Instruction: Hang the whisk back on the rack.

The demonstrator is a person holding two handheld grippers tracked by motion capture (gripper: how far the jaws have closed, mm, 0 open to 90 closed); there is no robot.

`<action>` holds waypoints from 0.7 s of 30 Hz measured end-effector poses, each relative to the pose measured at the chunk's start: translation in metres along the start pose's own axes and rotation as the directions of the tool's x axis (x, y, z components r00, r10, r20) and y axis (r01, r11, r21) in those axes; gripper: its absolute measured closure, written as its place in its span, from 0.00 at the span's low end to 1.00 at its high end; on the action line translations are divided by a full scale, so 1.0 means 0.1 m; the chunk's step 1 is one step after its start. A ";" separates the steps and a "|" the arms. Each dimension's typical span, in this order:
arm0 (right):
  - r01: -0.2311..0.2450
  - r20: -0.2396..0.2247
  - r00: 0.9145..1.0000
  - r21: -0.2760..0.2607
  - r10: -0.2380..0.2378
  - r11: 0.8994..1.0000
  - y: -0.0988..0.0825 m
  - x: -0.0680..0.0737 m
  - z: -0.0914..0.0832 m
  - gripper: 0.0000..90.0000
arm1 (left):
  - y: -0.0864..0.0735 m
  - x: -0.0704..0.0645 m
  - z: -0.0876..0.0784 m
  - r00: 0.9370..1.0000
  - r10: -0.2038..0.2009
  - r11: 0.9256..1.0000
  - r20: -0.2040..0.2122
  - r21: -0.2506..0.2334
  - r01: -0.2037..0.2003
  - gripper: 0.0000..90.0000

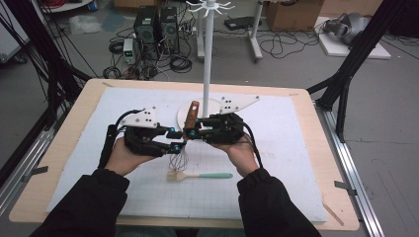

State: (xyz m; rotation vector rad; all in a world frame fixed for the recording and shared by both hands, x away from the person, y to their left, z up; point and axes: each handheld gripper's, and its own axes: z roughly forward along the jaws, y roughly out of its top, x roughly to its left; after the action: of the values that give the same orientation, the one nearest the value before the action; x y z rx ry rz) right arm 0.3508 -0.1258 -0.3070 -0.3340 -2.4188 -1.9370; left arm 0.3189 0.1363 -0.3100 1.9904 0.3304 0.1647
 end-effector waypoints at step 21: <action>-0.010 0.088 0.996 0.042 0.007 0.999 0.21 -0.15 -0.30 0.80 | -0.39 -0.02 -0.32 0.989 -0.068 0.998 -0.128 -0.018 0.066 0.42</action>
State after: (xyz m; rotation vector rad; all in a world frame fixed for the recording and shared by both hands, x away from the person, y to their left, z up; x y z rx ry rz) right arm 0.3659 -0.1529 -0.2822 -0.4359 -2.5037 -1.9030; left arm 0.3027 0.1790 -0.3312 1.9569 0.4769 0.2525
